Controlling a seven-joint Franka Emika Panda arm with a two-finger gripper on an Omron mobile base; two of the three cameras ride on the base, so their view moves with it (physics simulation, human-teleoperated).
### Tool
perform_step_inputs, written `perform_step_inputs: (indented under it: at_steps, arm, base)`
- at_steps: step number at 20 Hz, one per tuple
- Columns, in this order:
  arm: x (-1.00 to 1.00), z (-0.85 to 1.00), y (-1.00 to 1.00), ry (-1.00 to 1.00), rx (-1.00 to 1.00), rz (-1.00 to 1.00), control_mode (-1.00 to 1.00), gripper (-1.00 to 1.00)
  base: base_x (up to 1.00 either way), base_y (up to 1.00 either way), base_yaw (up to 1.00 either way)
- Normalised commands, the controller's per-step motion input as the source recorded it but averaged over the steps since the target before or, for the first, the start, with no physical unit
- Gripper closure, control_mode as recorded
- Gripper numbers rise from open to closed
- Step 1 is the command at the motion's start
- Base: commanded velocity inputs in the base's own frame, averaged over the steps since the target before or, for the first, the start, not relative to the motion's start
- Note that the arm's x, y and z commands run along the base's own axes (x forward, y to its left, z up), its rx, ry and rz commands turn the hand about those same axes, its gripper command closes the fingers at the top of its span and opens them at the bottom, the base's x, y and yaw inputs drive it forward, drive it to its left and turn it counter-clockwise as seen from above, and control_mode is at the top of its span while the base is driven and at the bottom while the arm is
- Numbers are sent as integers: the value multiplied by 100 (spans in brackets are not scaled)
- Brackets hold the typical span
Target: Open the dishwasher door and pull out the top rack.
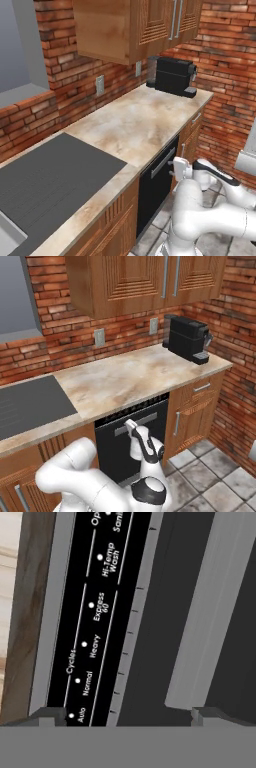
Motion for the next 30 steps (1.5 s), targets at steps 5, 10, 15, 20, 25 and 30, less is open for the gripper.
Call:
perform_step_inputs:
  at_steps: [5, 10, 15, 20, 25, 30]
  arm:
    - [18, -13, 1, -1, 1, 2, -100, -100]
    - [21, -13, 6, 0, 1, 1, -100, -100]
    - [21, -11, 8, 0, 1, 1, -100, -100]
    - [21, -12, 7, 0, 1, 0, -100, -100]
    - [18, -18, 5, 0, 1, 0, -100, -100]
    - [17, -23, 3, 0, 1, 0, -100, -100]
  base:
    - [0, 0, 0]
    - [0, 0, 0]
    - [0, 0, 0]
    - [0, 0, 0]
    - [0, 0, 0]
    - [0, 0, 0]
